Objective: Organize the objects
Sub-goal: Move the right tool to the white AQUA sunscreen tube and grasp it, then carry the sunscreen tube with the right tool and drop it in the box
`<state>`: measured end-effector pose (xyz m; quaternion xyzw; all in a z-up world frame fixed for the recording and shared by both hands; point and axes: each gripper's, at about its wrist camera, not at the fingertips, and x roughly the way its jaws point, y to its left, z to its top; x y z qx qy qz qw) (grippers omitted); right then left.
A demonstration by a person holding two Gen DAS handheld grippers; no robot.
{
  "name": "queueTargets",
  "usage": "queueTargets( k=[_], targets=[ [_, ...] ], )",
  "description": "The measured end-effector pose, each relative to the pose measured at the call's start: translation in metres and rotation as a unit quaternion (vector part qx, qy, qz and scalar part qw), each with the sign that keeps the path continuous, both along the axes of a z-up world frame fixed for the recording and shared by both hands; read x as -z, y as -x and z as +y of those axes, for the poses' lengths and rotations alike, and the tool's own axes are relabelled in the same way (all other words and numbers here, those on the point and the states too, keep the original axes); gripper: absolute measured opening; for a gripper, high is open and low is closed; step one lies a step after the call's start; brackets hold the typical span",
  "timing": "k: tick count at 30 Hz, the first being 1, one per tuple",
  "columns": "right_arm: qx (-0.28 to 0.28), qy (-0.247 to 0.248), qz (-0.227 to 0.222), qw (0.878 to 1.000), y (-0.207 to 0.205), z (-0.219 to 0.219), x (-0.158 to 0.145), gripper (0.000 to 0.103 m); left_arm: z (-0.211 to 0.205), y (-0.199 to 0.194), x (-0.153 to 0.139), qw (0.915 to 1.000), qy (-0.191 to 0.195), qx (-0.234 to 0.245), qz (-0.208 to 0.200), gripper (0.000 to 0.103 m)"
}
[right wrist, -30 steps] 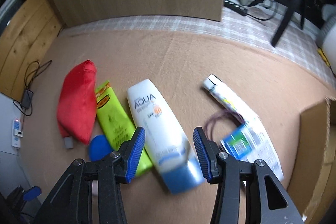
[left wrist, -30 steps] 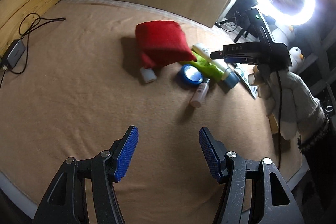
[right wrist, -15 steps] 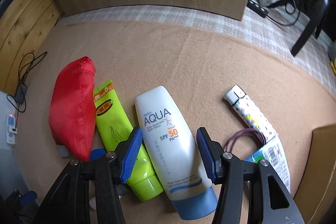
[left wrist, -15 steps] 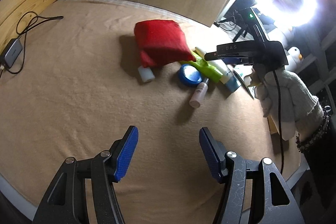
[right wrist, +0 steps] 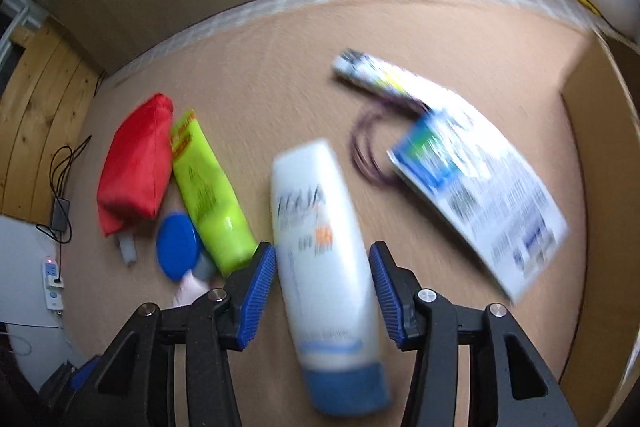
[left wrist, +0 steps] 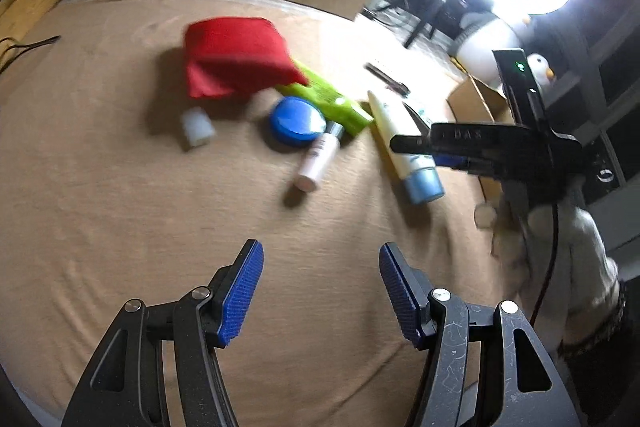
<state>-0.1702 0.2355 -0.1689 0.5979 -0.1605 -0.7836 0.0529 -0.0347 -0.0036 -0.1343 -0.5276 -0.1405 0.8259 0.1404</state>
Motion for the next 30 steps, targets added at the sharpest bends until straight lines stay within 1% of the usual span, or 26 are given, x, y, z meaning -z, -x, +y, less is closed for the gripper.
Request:
queueTargets(
  k=[4, 7, 11, 14, 15, 16, 17, 18, 22, 30],
  targets=[
    [0.011, 0.027, -0.003, 1.0, -0.027, 0.005, 0.001, 0.039, 0.028, 0.007, 0.005, 0.9995, -0.008, 0.032, -0.003, 0.064],
    [0.017, 0.046, -0.01, 0.999, -0.045, 0.01, 0.002, 0.039, 0.049, 0.009, 0.008, 0.9981, -0.013, 0.059, -0.006, 0.064],
    [0.016, 0.056, -0.013, 0.998, -0.061, 0.017, 0.003, 0.039, 0.073, 0.016, 0.017, 0.9955, -0.025, 0.089, -0.02, 0.064],
    [0.026, 0.067, -0.004, 0.997, -0.071, 0.028, -0.001, 0.042, 0.09, 0.024, 0.022, 0.993, -0.038, 0.109, -0.028, 0.064],
    [0.028, 0.068, 0.001, 0.997, -0.072, 0.032, -0.003, 0.047, 0.096, 0.027, 0.024, 0.9922, -0.041, 0.114, -0.03, 0.064],
    [0.031, 0.066, 0.008, 0.997, -0.076, 0.036, -0.005, 0.05, 0.101, 0.031, 0.025, 0.9916, -0.043, 0.118, -0.031, 0.064],
    [0.03, 0.063, 0.012, 0.997, -0.077, 0.039, -0.007, 0.055, 0.104, 0.033, 0.027, 0.9914, -0.043, 0.119, -0.032, 0.064],
    [0.029, 0.062, 0.013, 0.998, -0.074, 0.039, -0.007, 0.057, 0.106, 0.036, 0.028, 0.9912, -0.044, 0.12, -0.035, 0.064],
    [0.011, 0.061, -0.001, 0.998, -0.068, 0.04, -0.006, 0.057, 0.112, 0.051, 0.035, 0.9902, -0.057, 0.118, -0.049, 0.064],
    [-0.029, 0.059, -0.022, 0.998, -0.06, 0.027, -0.001, 0.057, 0.119, 0.062, 0.043, 0.989, -0.067, 0.118, -0.06, 0.064]
  ],
)
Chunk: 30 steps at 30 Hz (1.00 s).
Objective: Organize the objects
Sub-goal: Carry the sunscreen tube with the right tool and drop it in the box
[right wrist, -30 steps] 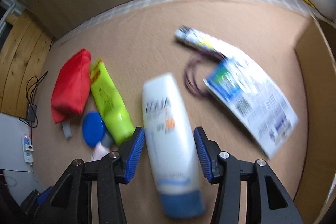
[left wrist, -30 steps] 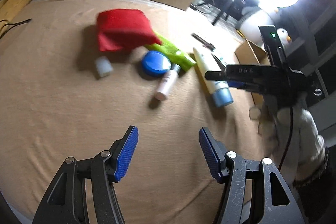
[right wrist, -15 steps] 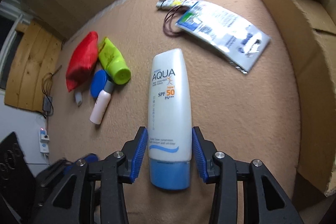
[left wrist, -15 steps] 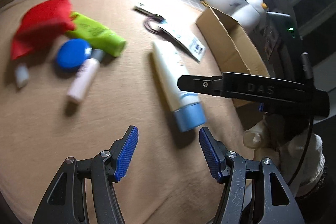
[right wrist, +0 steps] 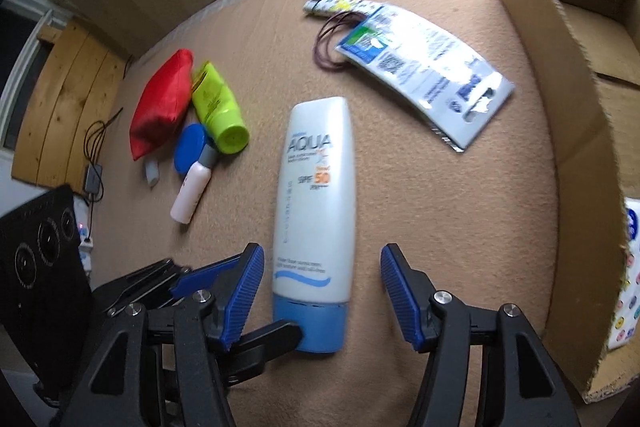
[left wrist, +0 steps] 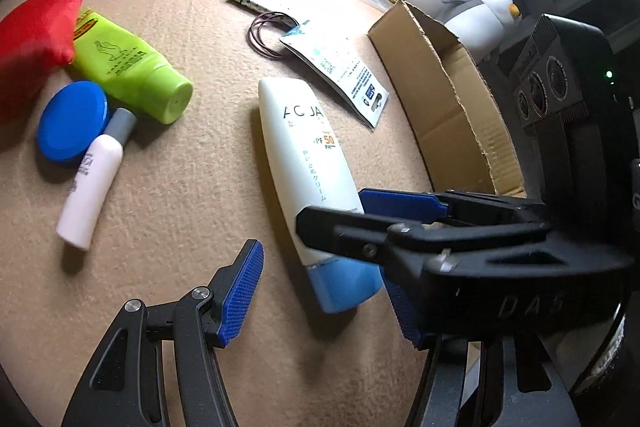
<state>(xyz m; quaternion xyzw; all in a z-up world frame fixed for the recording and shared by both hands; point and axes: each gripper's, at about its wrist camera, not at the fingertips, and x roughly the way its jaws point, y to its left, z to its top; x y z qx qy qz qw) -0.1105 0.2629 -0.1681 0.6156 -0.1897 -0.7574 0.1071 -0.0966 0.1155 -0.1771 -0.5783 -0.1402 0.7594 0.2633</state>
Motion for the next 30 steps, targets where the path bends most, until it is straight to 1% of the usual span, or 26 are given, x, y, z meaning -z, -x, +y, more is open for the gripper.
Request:
queueTargets(
  k=[6, 7, 8, 11, 14, 15, 19, 24, 30],
  targets=[
    [-0.019, -0.01, -0.01, 1.0, 0.004, -0.008, 0.002, 0.057, 0.007, 0.001, 0.002, 0.9999, -0.006, 0.007, -0.004, 0.062],
    [-0.023, -0.009, -0.012, 1.0, 0.004, -0.01, 0.003, 0.057, 0.008, 0.001, 0.002, 0.9999, -0.007, 0.008, -0.005, 0.056],
    [-0.024, -0.009, -0.012, 1.0, 0.004, -0.011, 0.003, 0.056, 0.01, 0.001, 0.003, 0.9999, -0.005, 0.009, -0.006, 0.053],
    [-0.027, -0.008, -0.015, 0.999, 0.004, -0.012, 0.003, 0.045, 0.011, 0.001, 0.003, 1.0, -0.001, 0.006, -0.006, 0.053],
    [-0.024, -0.01, -0.016, 1.0, 0.003, -0.012, 0.004, 0.043, 0.01, 0.0, 0.002, 1.0, 0.001, 0.003, -0.007, 0.05],
    [-0.022, -0.009, -0.016, 1.0, 0.003, -0.011, 0.003, 0.041, 0.01, 0.0, 0.002, 1.0, 0.0, 0.001, -0.008, 0.05],
    [-0.012, -0.003, -0.013, 1.0, 0.0, -0.006, 0.0, 0.04, 0.011, -0.002, -0.003, 1.0, 0.003, 0.001, -0.004, 0.05],
    [-0.006, 0.003, -0.003, 1.0, -0.002, -0.004, -0.008, 0.039, 0.014, -0.003, -0.021, 1.0, 0.002, -0.003, 0.009, 0.05],
    [0.002, 0.001, 0.023, 1.0, -0.004, 0.008, -0.034, 0.039, 0.029, 0.0, -0.051, 0.9993, 0.0, 0.005, 0.038, 0.049]
  ],
)
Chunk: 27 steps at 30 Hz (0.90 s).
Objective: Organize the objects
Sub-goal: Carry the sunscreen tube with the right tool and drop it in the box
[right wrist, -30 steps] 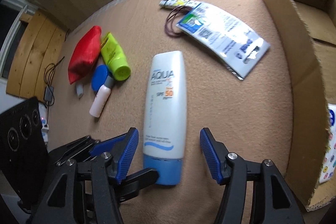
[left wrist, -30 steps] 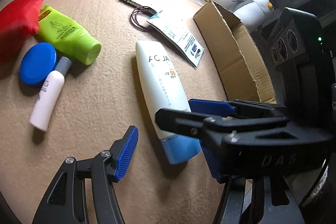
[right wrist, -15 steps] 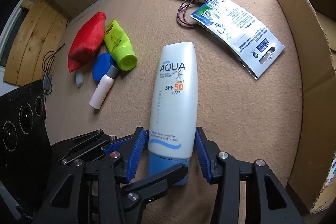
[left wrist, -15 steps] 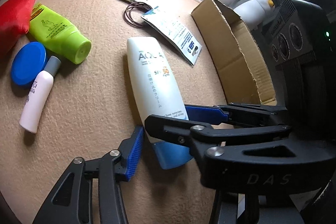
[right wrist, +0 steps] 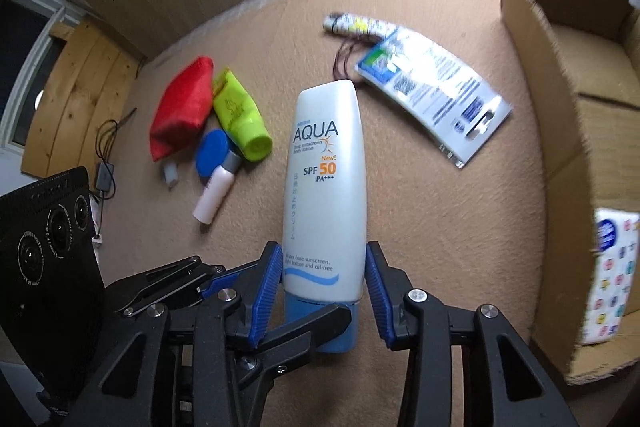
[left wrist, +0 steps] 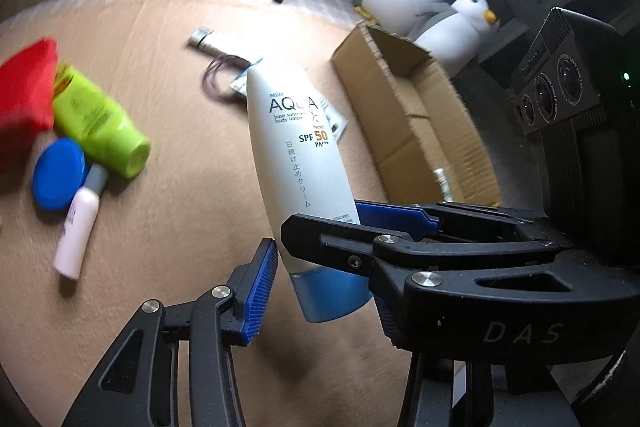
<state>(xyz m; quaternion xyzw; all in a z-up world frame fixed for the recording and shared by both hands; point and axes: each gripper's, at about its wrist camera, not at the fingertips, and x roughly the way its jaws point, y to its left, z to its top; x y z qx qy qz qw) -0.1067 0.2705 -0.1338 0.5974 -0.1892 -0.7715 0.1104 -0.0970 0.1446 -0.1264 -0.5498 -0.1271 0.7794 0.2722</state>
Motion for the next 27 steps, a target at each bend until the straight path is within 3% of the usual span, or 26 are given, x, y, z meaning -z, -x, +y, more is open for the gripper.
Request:
queueTargets(
  k=[6, 13, 22, 27],
  targets=[
    [0.018, -0.008, 0.024, 1.0, -0.004, 0.029, -0.028, 0.039, 0.043, 0.01, -0.027, 0.9994, -0.011, 0.022, 0.025, 0.049],
    [0.044, -0.028, 0.042, 0.998, -0.015, 0.081, -0.05, 0.039, 0.114, 0.022, -0.037, 0.9979, -0.018, 0.05, 0.037, 0.049],
    [0.083, -0.042, 0.04, 0.995, -0.035, 0.144, -0.05, 0.039, 0.192, 0.028, -0.027, 0.9954, -0.012, 0.086, 0.039, 0.049],
    [0.098, -0.045, 0.035, 0.994, -0.043, 0.166, -0.045, 0.039, 0.215, 0.032, -0.024, 0.9946, -0.006, 0.096, 0.04, 0.049]
  ],
)
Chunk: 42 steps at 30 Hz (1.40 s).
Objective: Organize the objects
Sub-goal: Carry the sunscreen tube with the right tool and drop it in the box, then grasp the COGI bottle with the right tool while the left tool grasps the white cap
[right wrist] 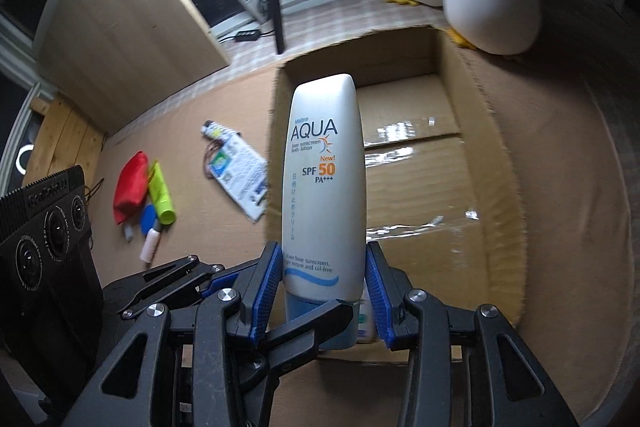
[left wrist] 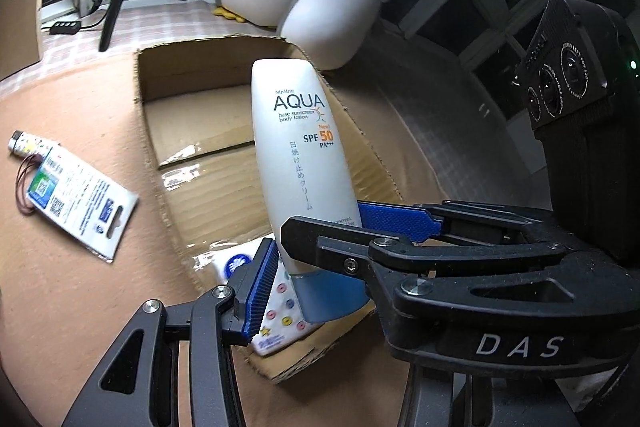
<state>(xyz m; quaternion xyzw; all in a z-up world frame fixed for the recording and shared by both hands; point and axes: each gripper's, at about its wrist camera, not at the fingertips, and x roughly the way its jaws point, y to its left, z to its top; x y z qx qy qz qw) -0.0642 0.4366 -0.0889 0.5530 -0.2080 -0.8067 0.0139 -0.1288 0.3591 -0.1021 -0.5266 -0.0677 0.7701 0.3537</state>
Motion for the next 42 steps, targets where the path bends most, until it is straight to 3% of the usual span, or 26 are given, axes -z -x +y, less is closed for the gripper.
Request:
queueTargets(
  k=[4, 8, 13, 24, 34, 42],
  targets=[
    [0.006, -0.002, -0.001, 1.0, -0.003, 0.009, 0.001, 0.039, 0.001, 0.001, 0.002, 1.0, -0.002, 0.002, -0.002, 0.049],
    [0.007, -0.008, -0.003, 1.0, -0.003, 0.01, 0.001, 0.039, -0.006, -0.001, -0.001, 0.9999, 0.006, -0.001, 0.009, 0.064],
    [0.013, -0.03, 0.007, 0.999, -0.006, 0.008, -0.005, 0.054, -0.019, -0.005, -0.004, 0.9996, 0.017, -0.008, 0.019, 0.064],
    [0.042, -0.023, 0.024, 0.999, -0.009, -0.008, -0.011, 0.058, -0.079, -0.014, -0.008, 0.9985, 0.034, -0.036, 0.024, 0.064],
    [0.024, -0.033, 0.059, 0.997, -0.006, -0.066, -0.012, 0.058, -0.176, -0.031, -0.01, 0.994, 0.06, -0.086, 0.031, 0.064],
    [0.011, -0.047, 0.067, 0.997, 0.002, -0.119, -0.008, 0.066, -0.285, -0.04, 0.003, 0.9822, 0.078, -0.17, 0.016, 0.064]
  ],
)
